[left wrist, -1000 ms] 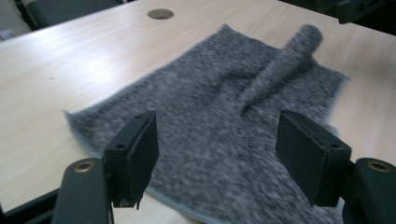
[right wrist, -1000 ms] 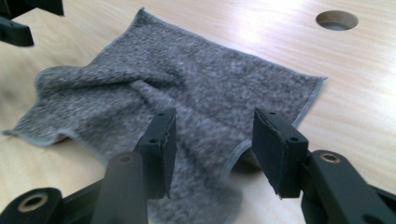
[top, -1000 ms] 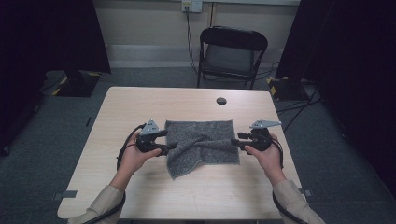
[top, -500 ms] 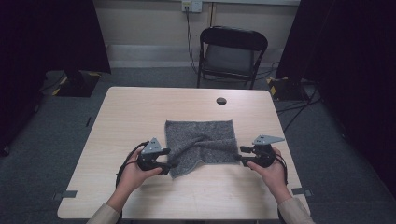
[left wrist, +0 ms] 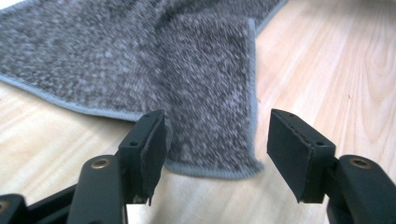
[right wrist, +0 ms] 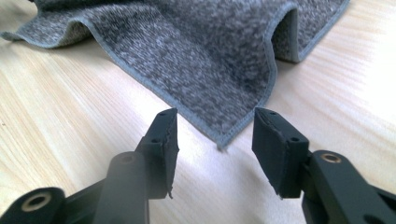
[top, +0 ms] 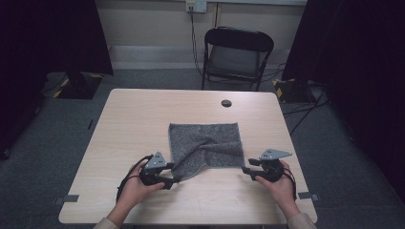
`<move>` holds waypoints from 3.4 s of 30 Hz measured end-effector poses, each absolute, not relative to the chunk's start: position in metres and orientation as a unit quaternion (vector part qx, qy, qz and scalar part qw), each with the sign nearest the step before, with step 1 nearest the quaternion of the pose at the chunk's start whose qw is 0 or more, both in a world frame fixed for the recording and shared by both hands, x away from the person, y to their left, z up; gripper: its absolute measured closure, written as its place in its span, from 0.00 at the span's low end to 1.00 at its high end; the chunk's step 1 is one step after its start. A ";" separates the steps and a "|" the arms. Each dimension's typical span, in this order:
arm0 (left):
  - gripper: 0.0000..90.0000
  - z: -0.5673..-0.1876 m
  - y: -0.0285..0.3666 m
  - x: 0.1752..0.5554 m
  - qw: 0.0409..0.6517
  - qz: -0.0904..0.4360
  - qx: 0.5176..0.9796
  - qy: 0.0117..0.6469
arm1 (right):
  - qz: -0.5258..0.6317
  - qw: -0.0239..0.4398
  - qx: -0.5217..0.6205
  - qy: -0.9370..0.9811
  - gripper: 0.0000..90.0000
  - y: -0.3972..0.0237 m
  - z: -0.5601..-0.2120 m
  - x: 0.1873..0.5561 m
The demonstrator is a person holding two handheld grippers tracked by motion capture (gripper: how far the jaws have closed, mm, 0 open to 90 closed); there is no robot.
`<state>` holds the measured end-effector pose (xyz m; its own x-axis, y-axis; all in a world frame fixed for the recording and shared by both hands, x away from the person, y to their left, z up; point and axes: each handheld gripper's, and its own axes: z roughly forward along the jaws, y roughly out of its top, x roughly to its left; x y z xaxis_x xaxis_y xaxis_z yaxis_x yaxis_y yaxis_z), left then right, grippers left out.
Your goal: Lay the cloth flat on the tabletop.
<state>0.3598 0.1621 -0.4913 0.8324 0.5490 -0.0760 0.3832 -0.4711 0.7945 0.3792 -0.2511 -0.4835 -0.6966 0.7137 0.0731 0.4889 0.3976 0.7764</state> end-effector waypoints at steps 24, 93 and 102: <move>0.56 -0.497 0.154 0.351 0.428 0.075 0.860 0.267 | 0.395 0.157 0.347 0.836 0.75 -0.240 -0.498 0.387; 0.92 -0.483 0.201 0.311 0.389 0.057 0.879 0.270 | 0.444 0.038 0.325 0.834 0.82 -0.254 -0.482 0.313; 0.47 -0.474 0.196 0.336 0.425 0.128 0.853 0.276 | 0.436 0.094 0.327 0.833 0.75 -0.244 -0.479 0.339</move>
<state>0.3364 0.1965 -0.4738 0.8144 0.5801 -0.0158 0.3620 -0.4866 0.7951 0.3390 -0.2437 -0.4793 -0.7689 0.6262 0.1291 0.4626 0.4055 0.7884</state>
